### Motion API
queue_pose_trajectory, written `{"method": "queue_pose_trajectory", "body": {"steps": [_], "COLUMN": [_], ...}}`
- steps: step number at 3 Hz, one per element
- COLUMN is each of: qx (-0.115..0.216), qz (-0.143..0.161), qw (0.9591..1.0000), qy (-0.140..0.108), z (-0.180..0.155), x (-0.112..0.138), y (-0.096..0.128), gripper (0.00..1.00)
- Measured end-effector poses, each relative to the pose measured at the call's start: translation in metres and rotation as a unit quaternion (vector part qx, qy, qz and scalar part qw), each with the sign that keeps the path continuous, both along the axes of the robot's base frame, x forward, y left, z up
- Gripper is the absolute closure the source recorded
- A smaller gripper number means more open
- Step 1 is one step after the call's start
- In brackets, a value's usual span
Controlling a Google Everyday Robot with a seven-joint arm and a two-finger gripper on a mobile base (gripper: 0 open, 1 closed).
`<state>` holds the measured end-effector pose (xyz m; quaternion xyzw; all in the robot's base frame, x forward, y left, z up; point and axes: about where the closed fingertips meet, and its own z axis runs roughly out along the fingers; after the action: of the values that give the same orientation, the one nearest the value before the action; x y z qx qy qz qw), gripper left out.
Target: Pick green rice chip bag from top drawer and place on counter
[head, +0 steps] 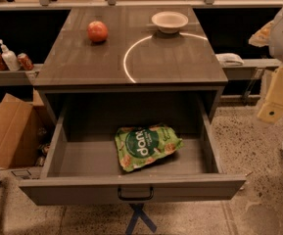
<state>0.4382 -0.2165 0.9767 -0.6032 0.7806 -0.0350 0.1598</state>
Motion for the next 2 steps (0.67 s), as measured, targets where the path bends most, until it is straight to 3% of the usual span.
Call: {"method": "queue_pose_trajectory", "body": {"steps": [1,2], "qx": [0.000,0.011], "qz": [0.000,0.024], "qw": [1.0000,0.9996], "qy": [0.000,0.008], "z": [0.000,-0.025], "x": [0.000,0.009], "y": [0.000,0.031], "gripper": [0.00,0.00]}}
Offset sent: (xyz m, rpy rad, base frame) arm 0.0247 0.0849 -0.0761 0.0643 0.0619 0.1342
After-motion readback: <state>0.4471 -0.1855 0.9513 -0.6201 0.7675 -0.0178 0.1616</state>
